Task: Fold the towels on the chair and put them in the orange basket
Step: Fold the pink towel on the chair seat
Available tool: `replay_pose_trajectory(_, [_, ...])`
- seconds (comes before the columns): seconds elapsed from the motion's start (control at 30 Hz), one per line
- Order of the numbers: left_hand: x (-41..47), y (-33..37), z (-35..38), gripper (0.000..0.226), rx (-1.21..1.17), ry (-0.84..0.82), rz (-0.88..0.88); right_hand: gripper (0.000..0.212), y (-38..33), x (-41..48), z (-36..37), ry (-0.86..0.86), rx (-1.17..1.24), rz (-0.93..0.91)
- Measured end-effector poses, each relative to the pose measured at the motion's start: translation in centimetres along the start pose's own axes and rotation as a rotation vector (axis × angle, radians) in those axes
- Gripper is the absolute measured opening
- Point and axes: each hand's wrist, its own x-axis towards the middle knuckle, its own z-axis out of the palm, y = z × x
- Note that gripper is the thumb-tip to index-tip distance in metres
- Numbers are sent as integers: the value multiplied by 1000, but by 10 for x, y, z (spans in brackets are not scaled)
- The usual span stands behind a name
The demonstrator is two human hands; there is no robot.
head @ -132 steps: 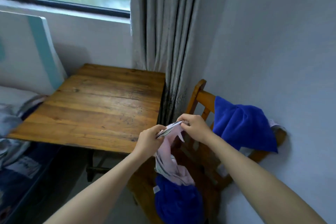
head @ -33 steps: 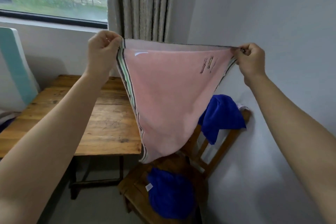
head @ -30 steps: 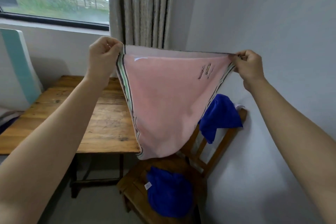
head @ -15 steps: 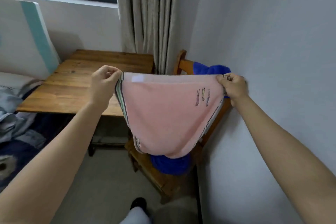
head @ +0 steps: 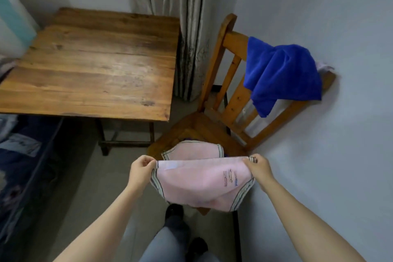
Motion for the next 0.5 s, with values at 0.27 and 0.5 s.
replay_pose_trajectory(0.27, [58,-43,35,7,-42,-44,-205,9,22,54,69,-24,-102,62])
replay_pose_trajectory(0.5, [123,-94,76,10,34,49,-291,10,53,121,121,-75,-252,-3])
